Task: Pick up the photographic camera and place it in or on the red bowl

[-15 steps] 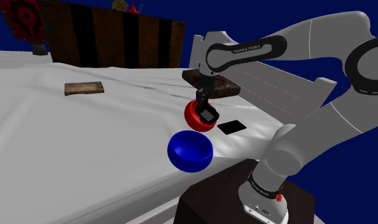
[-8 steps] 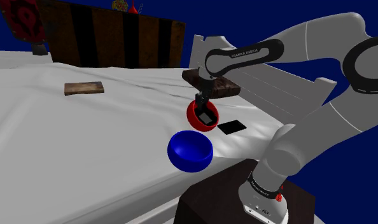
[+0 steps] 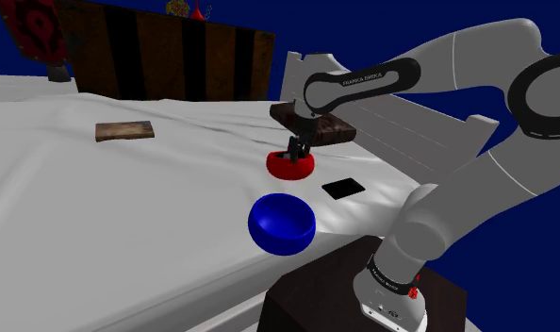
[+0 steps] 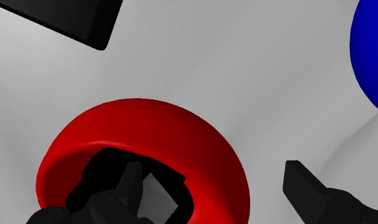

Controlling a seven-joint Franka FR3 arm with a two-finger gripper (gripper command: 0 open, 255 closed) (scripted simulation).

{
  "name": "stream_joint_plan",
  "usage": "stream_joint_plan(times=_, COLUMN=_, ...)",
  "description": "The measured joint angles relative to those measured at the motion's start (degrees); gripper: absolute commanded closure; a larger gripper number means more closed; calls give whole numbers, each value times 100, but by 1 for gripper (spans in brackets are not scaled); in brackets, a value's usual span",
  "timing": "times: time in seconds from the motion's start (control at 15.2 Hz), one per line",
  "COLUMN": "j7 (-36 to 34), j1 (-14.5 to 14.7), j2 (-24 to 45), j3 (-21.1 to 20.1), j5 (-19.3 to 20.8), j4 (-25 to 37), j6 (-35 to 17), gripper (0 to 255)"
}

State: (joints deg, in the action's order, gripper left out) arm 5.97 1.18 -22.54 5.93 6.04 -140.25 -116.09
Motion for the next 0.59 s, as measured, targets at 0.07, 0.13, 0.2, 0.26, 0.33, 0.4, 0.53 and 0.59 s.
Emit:
stream_joint_plan(times=0.07, j7=0, j1=0, j2=0, j3=0, j5=0, j4=0, j6=0, gripper=0)
stream_joint_plan(times=0.13, j7=1, j1=5, j2=-18, j3=-8, j5=-8, j4=90, j6=105, gripper=0)
stream_joint_plan(times=0.2, j7=11, j1=6, j2=-32, j3=-10, j5=-13, j4=205, j6=232, gripper=0)
stream_joint_plan(times=0.26, j7=19, j1=10, j2=-37, j3=-16, j5=-21, j4=357, j6=387, gripper=0)
stream_joint_plan(times=0.33, j7=7, j1=20, j2=-112, j3=-39, j5=-32, j4=475, j6=578, gripper=0)
stream_joint_plan(times=0.4, j7=6, j1=22, j2=-139, j3=-46, j5=-36, j4=523, j6=654, gripper=0)
stream_joint_plan(times=0.53, j7=11, j1=23, j2=-157, j3=-49, j5=-39, j4=580, j6=736, gripper=0)
stream_joint_plan(times=0.59, j7=10, j1=24, j2=-160, j3=-50, j5=-40, j4=593, j6=752, gripper=0)
